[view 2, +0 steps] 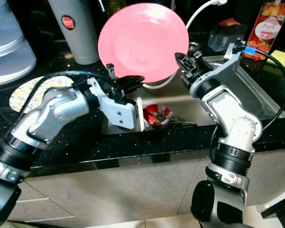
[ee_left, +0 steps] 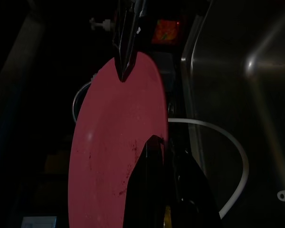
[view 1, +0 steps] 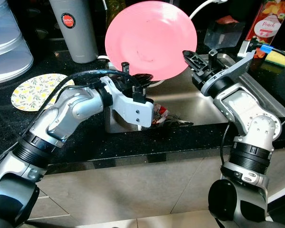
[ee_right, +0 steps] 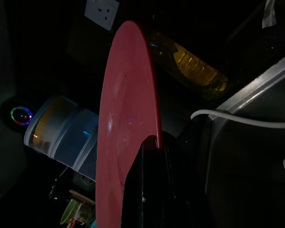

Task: Kitchen organization

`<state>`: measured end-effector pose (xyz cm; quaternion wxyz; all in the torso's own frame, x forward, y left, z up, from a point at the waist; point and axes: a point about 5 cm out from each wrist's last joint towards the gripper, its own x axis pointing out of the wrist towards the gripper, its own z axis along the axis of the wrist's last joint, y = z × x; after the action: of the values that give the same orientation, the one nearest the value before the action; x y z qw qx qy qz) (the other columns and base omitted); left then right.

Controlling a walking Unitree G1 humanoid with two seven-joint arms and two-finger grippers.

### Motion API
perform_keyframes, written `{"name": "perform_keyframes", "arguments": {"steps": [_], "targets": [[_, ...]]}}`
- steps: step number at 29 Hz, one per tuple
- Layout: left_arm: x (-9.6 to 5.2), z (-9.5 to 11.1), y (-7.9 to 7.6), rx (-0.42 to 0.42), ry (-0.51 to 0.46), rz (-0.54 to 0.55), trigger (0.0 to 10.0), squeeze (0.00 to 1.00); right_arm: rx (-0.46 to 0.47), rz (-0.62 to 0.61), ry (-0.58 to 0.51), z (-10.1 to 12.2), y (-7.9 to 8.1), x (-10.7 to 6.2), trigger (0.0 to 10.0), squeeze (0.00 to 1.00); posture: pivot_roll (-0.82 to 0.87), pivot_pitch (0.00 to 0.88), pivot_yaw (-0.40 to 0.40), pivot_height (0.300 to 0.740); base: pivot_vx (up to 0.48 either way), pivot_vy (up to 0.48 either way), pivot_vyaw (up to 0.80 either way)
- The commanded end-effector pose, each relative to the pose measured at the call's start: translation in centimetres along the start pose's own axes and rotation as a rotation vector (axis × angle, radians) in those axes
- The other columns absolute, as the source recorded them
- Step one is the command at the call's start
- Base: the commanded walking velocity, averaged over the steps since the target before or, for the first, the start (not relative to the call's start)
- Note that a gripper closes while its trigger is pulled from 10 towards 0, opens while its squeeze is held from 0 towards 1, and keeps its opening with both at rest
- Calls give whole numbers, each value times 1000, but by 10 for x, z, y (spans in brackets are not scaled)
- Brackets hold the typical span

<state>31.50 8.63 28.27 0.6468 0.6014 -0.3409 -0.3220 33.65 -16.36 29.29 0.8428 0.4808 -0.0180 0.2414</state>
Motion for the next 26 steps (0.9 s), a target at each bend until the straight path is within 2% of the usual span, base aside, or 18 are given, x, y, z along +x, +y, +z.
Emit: {"name": "perform_keyframes", "arguments": {"steps": [1, 2, 3, 4, 5, 6, 7, 8, 9, 10, 11, 12, 13, 15, 19, 21, 22, 26], "targets": [[3, 6, 0, 10, -38, 5, 10000, 0, -5, -20, 26, -6, -3, 2, 0, 0, 53, 11, 10, 740, 0, 0, 0], [4, 7, -1, 8, -38, -1, 10000, 0, -11, -27, 22, -6, -4, 2, 0, 0, 53, 11, 10, 740, 0, 0, 0], [4, 7, -4, -13, -36, -10, 10000, 549, -21, -33, 19, -7, -4, 2, 0, 0, 55, 13, 8, 740, 0, 0, 0], [4, 7, -5, -29, -35, -13, 10000, 549, -29, -37, 17, -7, -4, 3, 0, 0, 55, 13, 8, 740, 0, 0, 0], [4, 6, -4, -57, -25, -3, 10000, 1000, -37, -40, 12, -7, -4, 3, 0, 0, 55, 13, 8, 740, 0, 0, 0], [4, 5, -3, -75, -19, 6, 10000, 1000, -41, -43, 10, -7, -3, 3, 0, 0, 55, 13, 8, 740, 0, 0, 0], [4, 4, -2, -84, -15, 12, 10000, 1000, -43, -44, 8, -7, -4, 3, 2392, 0, 55, 13, 8, 740, 0, 0, 0], [3, 3, -3, -127, -5, 0, 10000, 1000, -55, -53, 3, -7, -4, 3, 2392, 0, 56, 19, 11, 740, 0, 0, 0], [3, 3, -3, -127, -5, 0, 10000, 1000, -55, -53, 3, -7, -4, 3, 2392, 0, 56, 19, 11, 740, 0, 0, 0], [2, 4, -3, -250, -1, 9, 10000, 0, -76, -79, -17, -5, -7, 2, 10000, 0, 56, 19, 11, 740, 0, 0, 0], [2, 6, -4, -340, -4, 12, 10000, 0, -91, -99, -32, -3, -9, 1, 10000, 0, 56, 19, 11, 740, 0, 0, 0], [0, 11, -10, -488, -18, -8, 10000, 0, -99, -149, -78, 2, -16, 0, 10000, 0, 71, 32, 16, 740, 0, 0, 0], [0, 11, -10, -488, -18, -8, 10000, 0, -99, -149, -78, 2, -16, 0, 10000, 0, 71, 32, 16, 740, 0, 0, 0], [-3, 11, -14, -550, -4, -19, 10000, 0, -110, -187, -107, 6, -23, -2, 10000, 0, 74, 35, 16, 740, 0, 0, 0], [-8, 5, -11, -582, 21, -8, 10000, 0, -150, -228, -119, 8, -29, -3, 10000, 0, 76, 38, 15, 740, 0, 0, 0], [-15, -7, -9, -613, 79, 20, 10000, 0, -222, -300, -112, 8, -40, -5, 10000, 0, 77, 38, 15, 740, 0, 0, 0], [-15, -7, -9, -613, 79, 20, 10000, 0, -222, -300, -112, 8, -40, -5, 10000, 0, 77, 38, 15, 740, 0, 0, 0], [-26, -27, -5, -652, 197, 72, 10000, 0, -352, -433, -61, -3, -64, -8, 10000, 0, 77, 38, 15, 740, 0, 0, 0]]}}
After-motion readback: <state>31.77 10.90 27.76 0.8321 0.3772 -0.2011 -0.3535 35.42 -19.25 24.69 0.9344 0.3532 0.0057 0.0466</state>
